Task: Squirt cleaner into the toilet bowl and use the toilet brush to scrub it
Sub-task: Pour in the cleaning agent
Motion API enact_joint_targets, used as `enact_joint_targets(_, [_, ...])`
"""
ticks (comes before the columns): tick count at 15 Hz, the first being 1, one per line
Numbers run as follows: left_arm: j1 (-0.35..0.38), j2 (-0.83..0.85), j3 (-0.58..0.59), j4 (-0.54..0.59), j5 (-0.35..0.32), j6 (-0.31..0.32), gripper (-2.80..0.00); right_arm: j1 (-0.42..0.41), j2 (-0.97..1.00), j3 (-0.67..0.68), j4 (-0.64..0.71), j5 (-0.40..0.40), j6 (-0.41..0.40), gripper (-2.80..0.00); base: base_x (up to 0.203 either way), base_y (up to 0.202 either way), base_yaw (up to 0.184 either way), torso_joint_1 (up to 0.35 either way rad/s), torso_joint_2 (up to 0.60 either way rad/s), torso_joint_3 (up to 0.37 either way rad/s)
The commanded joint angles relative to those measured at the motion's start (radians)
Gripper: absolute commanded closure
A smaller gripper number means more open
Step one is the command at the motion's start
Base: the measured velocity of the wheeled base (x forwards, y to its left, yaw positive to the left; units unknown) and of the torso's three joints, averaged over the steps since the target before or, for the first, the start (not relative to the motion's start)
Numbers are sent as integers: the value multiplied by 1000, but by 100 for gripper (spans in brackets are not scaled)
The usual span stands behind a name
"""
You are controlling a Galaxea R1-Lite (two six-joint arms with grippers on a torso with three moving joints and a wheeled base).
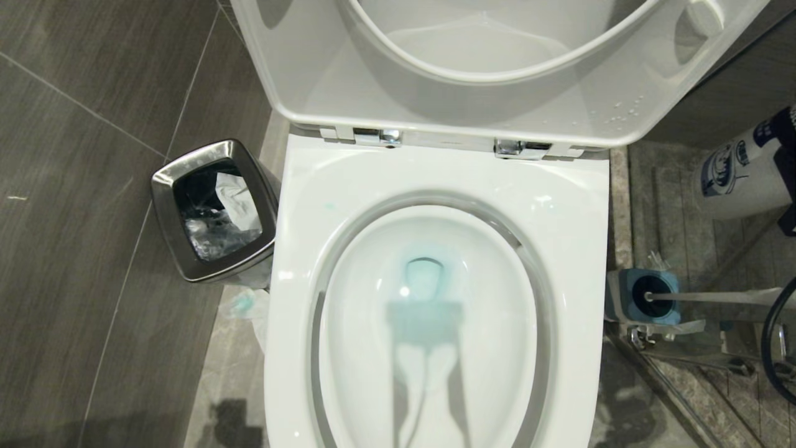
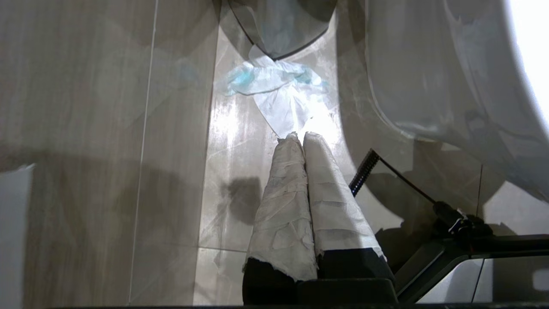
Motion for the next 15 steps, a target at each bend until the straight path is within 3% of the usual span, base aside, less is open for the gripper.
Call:
enact_joint_targets(1, [2,0,0,0,4,-7,0,1,-14,-2,-7,-2,-3,0,0,0,0,6,1,158])
enact_joint_targets(6, [0,0,0,0,7,-11,0,1,-35,-1,8,0,-3,0,0,0,0,2,1,197])
enact_joint_targets(15, [0,0,0,-1,7,-13,0,2,-177,-57,244,1,-1,0,0,0,0,0,2,203])
